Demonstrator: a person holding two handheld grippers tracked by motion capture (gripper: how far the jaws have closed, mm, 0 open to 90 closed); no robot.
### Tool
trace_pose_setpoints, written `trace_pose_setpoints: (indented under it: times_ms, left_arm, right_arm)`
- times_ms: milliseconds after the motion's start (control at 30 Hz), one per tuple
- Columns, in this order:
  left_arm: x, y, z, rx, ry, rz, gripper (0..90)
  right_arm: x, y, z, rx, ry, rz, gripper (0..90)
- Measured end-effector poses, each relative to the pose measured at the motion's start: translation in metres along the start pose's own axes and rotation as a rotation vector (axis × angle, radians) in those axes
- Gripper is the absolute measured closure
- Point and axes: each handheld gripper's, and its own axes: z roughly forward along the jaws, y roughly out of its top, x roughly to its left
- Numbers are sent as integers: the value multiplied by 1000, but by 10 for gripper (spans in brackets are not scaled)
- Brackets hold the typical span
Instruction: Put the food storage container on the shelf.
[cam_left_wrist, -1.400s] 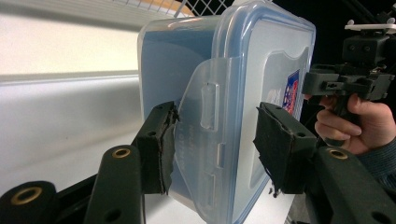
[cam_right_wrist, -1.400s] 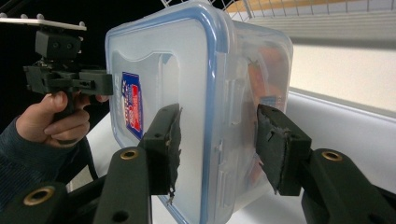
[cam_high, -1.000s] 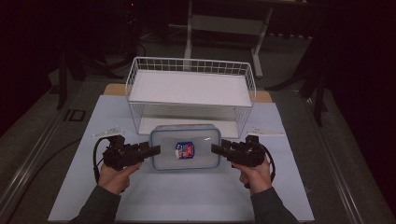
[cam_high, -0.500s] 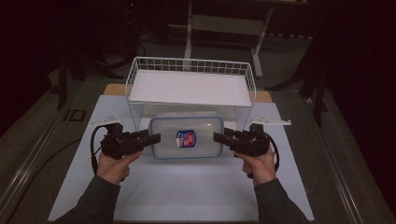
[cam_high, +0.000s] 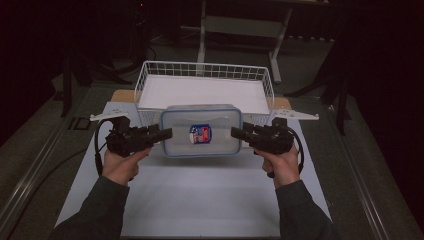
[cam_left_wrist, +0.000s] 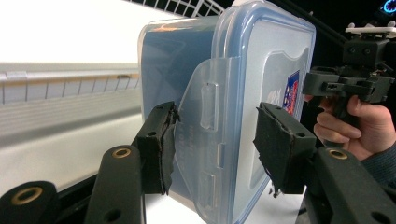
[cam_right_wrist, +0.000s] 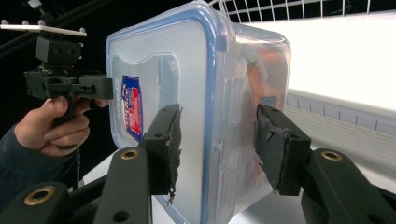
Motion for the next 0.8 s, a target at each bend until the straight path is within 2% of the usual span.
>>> trace_pose_setpoints:
  times_ms: [333, 500, 800]
  left_arm:
    - [-1, 29, 4, -16, 6, 33, 489]
    - [2, 39, 10, -25, -4, 16, 489]
    - [11, 56, 22, -47, -21, 21, 489]
  right_arm:
    - [-5, 24, 1, -36, 8, -13, 518]
    - [-10, 34, 1, -52, 0, -17, 518]
    - [-18, 52, 1, -83, -21, -15, 519]
